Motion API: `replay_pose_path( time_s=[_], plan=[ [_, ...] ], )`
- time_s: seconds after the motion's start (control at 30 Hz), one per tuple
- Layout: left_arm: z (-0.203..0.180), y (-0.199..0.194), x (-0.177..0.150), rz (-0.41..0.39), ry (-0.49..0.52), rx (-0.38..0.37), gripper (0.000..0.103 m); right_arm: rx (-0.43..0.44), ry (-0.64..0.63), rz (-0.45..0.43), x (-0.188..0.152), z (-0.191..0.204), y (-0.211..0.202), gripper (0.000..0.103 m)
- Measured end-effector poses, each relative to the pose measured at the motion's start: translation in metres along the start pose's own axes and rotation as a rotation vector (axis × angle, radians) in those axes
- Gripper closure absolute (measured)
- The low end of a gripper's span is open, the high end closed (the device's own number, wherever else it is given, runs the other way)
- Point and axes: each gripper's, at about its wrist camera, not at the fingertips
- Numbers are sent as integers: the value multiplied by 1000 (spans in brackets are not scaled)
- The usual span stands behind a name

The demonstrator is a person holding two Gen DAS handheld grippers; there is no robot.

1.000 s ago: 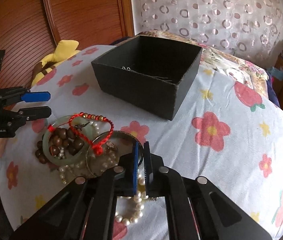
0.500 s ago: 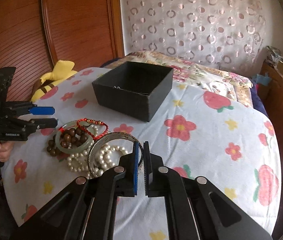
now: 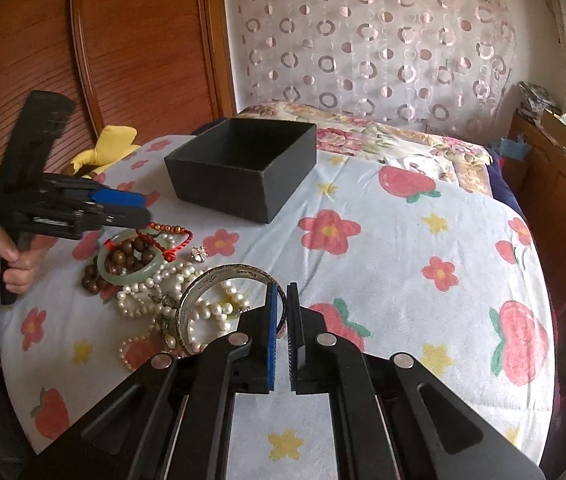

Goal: Organize jewelry
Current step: 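Close the left gripper on the red string bracelet, then carry the red bracelet with the left gripper while the right gripper carries the bangle to the box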

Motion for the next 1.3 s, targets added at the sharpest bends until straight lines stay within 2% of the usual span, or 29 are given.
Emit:
replay_pose_path(
  time_s=[0.13,0.4,0.6,0.67,0.7,0.93,1.07,1.3],
  plan=[
    [-1,16,8,72,31,-5,65,9,4,-12,0,1,-1,97],
    [-8,36,18,185,107,12,66,23,1,-13,1,1,1,97],
    [-21,47,26,254,216,70,67,37,9,-23,3,2,1,97],
    [-23,48,28,262,237,72,82,40,9,-25,4,3,1,97],
    [-22,48,28,263,236,69,96,41,9,-26,4,3,1,97],
    [-20,38,23,208,218,78,97,43,-3,-28,8,3,6,97],
    [-29,20,19,139,204,74,97,36,-6,-32,13,2,7,97],
    [-36,-6,38,18,186,62,97,27,-26,-71,34,5,2,97]
  ],
)
Point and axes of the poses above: each gripper's, at about its wrist camera, not at the fingertips, and y roughly the way its jaws point, z to its left, x to its top, and after that the axes turned 7 degrees about -x, right-handed
